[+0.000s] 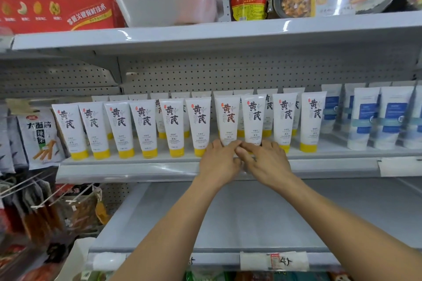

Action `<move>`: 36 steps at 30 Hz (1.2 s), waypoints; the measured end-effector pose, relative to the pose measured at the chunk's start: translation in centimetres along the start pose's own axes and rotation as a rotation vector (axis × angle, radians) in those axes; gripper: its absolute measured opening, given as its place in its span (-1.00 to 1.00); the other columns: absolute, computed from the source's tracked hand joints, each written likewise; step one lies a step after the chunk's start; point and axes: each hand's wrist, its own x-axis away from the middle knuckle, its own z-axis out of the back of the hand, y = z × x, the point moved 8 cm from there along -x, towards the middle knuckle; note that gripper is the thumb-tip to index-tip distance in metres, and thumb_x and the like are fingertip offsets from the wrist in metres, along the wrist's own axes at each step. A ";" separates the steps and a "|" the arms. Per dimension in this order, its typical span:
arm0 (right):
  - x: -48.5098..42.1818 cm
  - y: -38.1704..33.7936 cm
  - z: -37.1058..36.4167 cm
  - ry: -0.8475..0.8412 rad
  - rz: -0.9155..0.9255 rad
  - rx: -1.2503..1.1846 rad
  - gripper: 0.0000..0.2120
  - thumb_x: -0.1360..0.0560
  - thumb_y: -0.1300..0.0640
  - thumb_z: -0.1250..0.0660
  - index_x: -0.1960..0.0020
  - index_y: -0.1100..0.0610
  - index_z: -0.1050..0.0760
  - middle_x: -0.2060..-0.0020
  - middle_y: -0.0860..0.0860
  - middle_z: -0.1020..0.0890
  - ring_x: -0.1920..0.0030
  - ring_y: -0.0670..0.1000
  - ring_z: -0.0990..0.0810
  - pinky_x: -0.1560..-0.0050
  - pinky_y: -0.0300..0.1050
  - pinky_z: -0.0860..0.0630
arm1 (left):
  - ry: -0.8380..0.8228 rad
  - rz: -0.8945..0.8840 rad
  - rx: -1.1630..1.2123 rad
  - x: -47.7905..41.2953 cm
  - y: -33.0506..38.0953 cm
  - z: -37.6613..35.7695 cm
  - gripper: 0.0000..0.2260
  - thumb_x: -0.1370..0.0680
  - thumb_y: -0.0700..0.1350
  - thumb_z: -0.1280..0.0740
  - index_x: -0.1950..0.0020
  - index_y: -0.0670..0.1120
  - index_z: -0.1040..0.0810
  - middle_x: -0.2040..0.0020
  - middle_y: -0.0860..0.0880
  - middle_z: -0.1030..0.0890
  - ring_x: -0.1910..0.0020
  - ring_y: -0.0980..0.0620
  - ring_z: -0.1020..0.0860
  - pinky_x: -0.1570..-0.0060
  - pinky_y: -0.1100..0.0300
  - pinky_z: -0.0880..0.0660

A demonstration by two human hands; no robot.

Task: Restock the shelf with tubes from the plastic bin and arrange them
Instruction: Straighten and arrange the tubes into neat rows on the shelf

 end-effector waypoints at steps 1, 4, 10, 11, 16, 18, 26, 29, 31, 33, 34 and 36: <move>-0.1 0.0 0.0 0.010 0.009 -0.018 -0.28 -0.40 -0.42 0.29 -0.32 -0.25 -0.42 -0.19 0.11 -0.52 -0.23 0.18 -0.40 -0.25 0.05 -0.31 | 0.012 -0.005 0.017 0.0 -0.1 0.0 -0.56 -0.58 -0.07 -0.18 -0.47 0.12 -0.31 -0.33 -0.18 -0.39 -0.32 -0.16 -0.33 -0.29 0.07 -0.29; -0.1 0.0 0.2 0.025 0.030 -0.046 -0.20 -0.37 -0.42 0.37 -0.32 -0.25 -0.43 -0.18 0.08 -0.55 -0.23 0.14 -0.39 -0.25 0.03 -0.31 | 0.031 -0.013 0.050 0.0 -0.2 0.2 -0.57 -0.58 -0.11 -0.18 -0.46 0.12 -0.34 -0.33 -0.16 -0.41 -0.33 -0.14 -0.33 -0.30 0.05 -0.31; 0.1 -0.3 0.6 0.025 0.054 -0.058 -0.24 -0.41 -0.39 0.36 -0.29 -0.23 -0.46 -0.13 0.07 -0.58 -0.18 0.12 -0.41 -0.18 0.01 -0.32 | 0.020 -0.026 0.034 -0.1 -0.1 0.3 -0.58 -0.59 -0.11 -0.17 -0.45 0.11 -0.35 -0.36 -0.16 -0.40 -0.34 -0.14 -0.32 -0.31 0.07 -0.30; 0.1 -0.4 0.7 0.022 0.058 -0.058 -0.25 -0.42 -0.37 0.34 -0.28 -0.22 -0.47 -0.12 0.07 -0.59 -0.17 0.12 -0.42 -0.17 0.00 -0.31 | 0.014 -0.025 0.032 -0.1 -0.1 0.4 -0.58 -0.59 -0.12 -0.16 -0.45 0.11 -0.35 -0.36 -0.16 -0.41 -0.34 -0.15 -0.33 -0.31 0.07 -0.30; 0.3 -0.1 1.4 0.039 0.074 -0.090 -0.25 -0.46 -0.41 0.34 -0.16 -0.18 -0.54 0.04 0.05 -0.61 -0.11 0.15 -0.46 -0.12 0.01 -0.33 | -0.042 -0.048 -0.020 -0.1 0.5 0.6 -0.54 -0.58 -0.17 -0.13 -0.47 0.12 -0.32 -0.39 -0.18 -0.41 -0.33 -0.18 -0.36 -0.29 0.10 -0.28; 0.7 0.6 2.1 0.062 0.054 -0.128 -0.32 -0.49 -0.41 0.25 0.02 -0.15 -0.58 0.10 0.07 -0.56 -0.05 0.17 -0.46 -0.08 0.04 -0.38 | -0.058 -0.026 -0.064 0.2 0.5 0.5 -0.54 -0.59 -0.12 -0.14 -0.50 0.12 -0.28 -0.39 -0.17 -0.40 -0.31 -0.19 -0.36 -0.29 0.07 -0.28; 3.6 3.9 5.8 0.224 0.112 -0.279 -0.57 -0.52 -0.21 -0.07 -0.03 -0.01 -0.62 0.06 0.01 -0.52 -0.05 0.01 -0.42 0.02 -0.12 -0.35 | 0.067 0.043 -0.065 1.1 0.5 1.1 -0.61 -0.59 -0.04 -0.20 -0.42 -0.02 -0.40 -0.29 -0.14 -0.43 -0.26 -0.14 -0.38 -0.23 0.07 -0.35; 4.1 4.4 6.3 0.234 0.124 -0.277 -0.68 -0.58 -0.12 -0.17 0.00 0.03 -0.62 0.06 0.01 -0.54 -0.03 0.00 -0.42 0.04 -0.11 -0.37 | 0.127 0.041 -0.036 1.6 0.6 1.4 -0.66 -0.58 -0.06 -0.22 -0.35 -0.05 -0.46 -0.26 -0.11 -0.45 -0.23 -0.11 -0.41 -0.16 0.07 -0.40; 4.2 3.5 6.5 0.250 0.148 -0.287 -0.77 -0.58 -0.05 -0.22 0.05 0.02 -0.60 0.11 -0.01 -0.54 0.02 -0.01 -0.45 0.07 -0.05 -0.43 | 0.228 0.022 -0.004 2.5 0.8 2.0 -0.73 -0.57 -0.06 -0.25 -0.25 -0.05 -0.52 -0.20 -0.07 -0.48 -0.17 -0.07 -0.45 -0.09 0.07 -0.45; 4.0 2.1 6.3 0.235 0.165 -0.298 -0.81 -0.57 -0.03 -0.24 0.08 0.01 -0.59 0.16 -0.05 -0.54 0.12 -0.05 -0.47 0.14 -0.05 -0.46 | 0.371 0.056 0.049 3.8 -0.1 3.2 -0.80 -0.55 -0.07 -0.29 -0.16 -0.05 -0.52 -0.13 -0.02 -0.48 -0.07 -0.03 -0.50 0.06 0.07 -0.47; 3.9 1.2 6.2 0.224 0.173 -0.302 -0.82 -0.57 -0.02 -0.24 0.08 0.00 -0.58 0.17 -0.06 -0.55 0.15 -0.06 -0.49 0.17 -0.07 -0.46 | 0.442 0.108 0.082 4.5 -1.1 3.9 -0.81 -0.54 -0.07 -0.31 -0.14 -0.05 -0.49 -0.12 -0.01 -0.47 -0.01 -0.03 -0.53 0.16 0.08 -0.45; 3.6 -0.7 5.7 0.189 0.171 -0.322 -0.84 -0.57 -0.02 -0.24 0.04 -0.01 -0.58 0.17 -0.08 -0.60 0.14 -0.03 -0.53 0.19 -0.10 -0.46 | 0.533 0.241 0.148 5.7 -3.8 5.0 -0.75 -0.54 -0.06 -0.33 -0.17 -0.07 -0.41 -0.16 -0.02 -0.45 0.04 -0.07 -0.56 0.23 0.12 -0.35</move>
